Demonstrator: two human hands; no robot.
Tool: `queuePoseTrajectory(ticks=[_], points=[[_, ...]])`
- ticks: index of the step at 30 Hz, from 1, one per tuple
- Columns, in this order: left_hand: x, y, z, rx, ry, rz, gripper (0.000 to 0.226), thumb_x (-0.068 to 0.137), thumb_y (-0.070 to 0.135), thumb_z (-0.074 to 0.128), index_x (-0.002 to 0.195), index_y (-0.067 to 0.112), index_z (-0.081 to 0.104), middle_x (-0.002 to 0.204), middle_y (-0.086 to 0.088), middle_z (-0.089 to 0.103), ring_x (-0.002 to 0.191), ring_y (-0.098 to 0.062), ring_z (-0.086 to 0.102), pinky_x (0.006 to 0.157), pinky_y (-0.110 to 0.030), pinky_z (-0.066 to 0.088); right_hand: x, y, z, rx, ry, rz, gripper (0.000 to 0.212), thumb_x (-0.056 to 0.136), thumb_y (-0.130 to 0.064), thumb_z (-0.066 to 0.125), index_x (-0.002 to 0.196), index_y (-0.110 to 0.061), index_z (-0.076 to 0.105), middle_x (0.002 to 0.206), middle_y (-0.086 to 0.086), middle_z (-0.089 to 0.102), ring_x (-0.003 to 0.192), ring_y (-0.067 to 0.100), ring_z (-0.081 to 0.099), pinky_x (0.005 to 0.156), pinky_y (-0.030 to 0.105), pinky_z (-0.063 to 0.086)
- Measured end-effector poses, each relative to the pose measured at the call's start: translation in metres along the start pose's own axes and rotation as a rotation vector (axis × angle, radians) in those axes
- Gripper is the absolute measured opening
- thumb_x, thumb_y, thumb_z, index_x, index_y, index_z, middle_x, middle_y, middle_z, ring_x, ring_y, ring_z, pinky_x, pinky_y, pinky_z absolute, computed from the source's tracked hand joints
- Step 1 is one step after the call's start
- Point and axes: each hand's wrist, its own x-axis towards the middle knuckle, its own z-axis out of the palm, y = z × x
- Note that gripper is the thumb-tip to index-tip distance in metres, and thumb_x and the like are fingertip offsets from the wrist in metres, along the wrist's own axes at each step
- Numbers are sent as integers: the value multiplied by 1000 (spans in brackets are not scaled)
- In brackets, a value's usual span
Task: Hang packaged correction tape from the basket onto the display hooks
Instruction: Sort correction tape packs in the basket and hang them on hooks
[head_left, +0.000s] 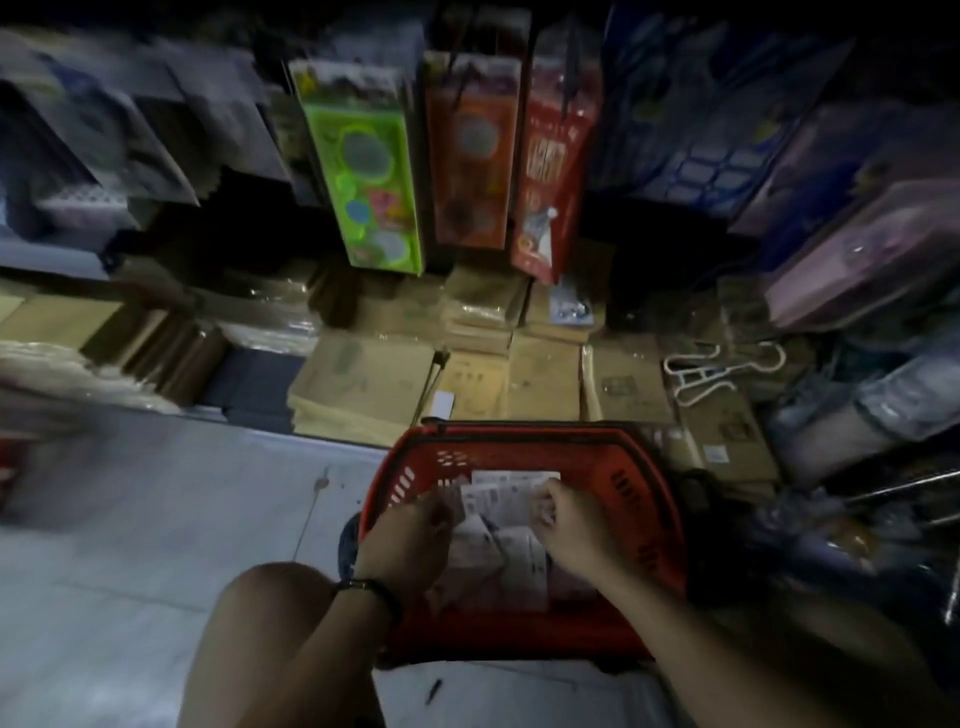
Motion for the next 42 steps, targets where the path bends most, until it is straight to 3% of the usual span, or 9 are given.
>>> queuePoseTrajectory(ticks=[6, 12, 15, 19, 23, 27, 32, 37, 42], points=[[28, -5, 41, 31, -231, 54, 48, 90, 57, 49, 132, 36, 54, 134, 3, 67, 120, -22, 67, 98, -46, 59, 50, 60, 61, -147, -32, 59, 43, 83, -15, 65, 122, -28, 53, 132, -2, 54, 121, 25, 58, 95, 44, 53], [41, -13, 54, 68, -274, 52, 37, 104, 46, 52, 140, 34, 49, 144, 5, 58, 129, -22, 61, 102, -45, 58, 94, 56, 85, -388, -62, 47, 62, 89, -20, 62, 148, -14, 43, 151, 5, 43, 143, 29, 31, 120, 43, 32], [42, -14, 56, 144, -334, 14, 42, 102, 52, 54, 141, 35, 51, 155, 2, 44, 139, -30, 50, 104, -44, 55, 102, 64, 93, -474, -52, 55, 60, 88, -20, 61, 145, -15, 45, 149, 7, 41, 138, 31, 27, 118, 48, 32], [43, -9, 53, 219, -388, -4, 45, 103, 51, 53, 144, 32, 51, 163, 1, 34, 145, -34, 45, 108, -46, 53, 105, 67, 103, -549, -23, 76, 67, 82, -19, 64, 146, -15, 46, 140, 9, 42, 125, 33, 37, 110, 51, 37], [43, -2, 51, 234, -388, 13, 45, 105, 49, 51, 145, 29, 49, 164, -2, 31, 148, -35, 40, 109, -47, 52, 101, 70, 120, -526, 1, 82, 75, 75, -19, 63, 148, -11, 47, 143, 20, 39, 123, 42, 44, 107, 56, 40], [43, -1, 55, 252, -375, 14, 45, 105, 51, 52, 144, 29, 50, 165, -3, 30, 150, -35, 38, 111, -47, 51, 101, 69, 133, -556, -3, 158, 84, 68, -25, 67, 148, -11, 47, 145, 23, 40, 125, 45, 43, 106, 57, 33], [45, -7, 60, 237, -406, 17, 48, 104, 54, 51, 145, 30, 49, 160, -6, 39, 147, -36, 41, 109, -49, 53, 114, 67, 131, -553, -31, 173, 63, 74, -21, 66, 135, -18, 49, 137, 15, 47, 127, 40, 44, 110, 57, 28], [46, -13, 63, 198, -405, 12, 46, 103, 50, 55, 145, 30, 50, 159, -4, 40, 146, -37, 43, 108, -50, 55, 104, 74, 136, -488, -161, 121, 46, 97, -19, 44, 142, -21, 49, 132, 9, 61, 129, 35, 55, 102, 49, 50], [48, -18, 64, 157, -405, 0, 46, 101, 54, 51, 140, 31, 52, 150, -3, 52, 138, -32, 54, 104, -48, 57, 94, 83, 135, -491, -256, 64, 47, 98, -39, 46, 145, -35, 51, 144, -2, 54, 141, 28, 46, 117, 45, 35]])
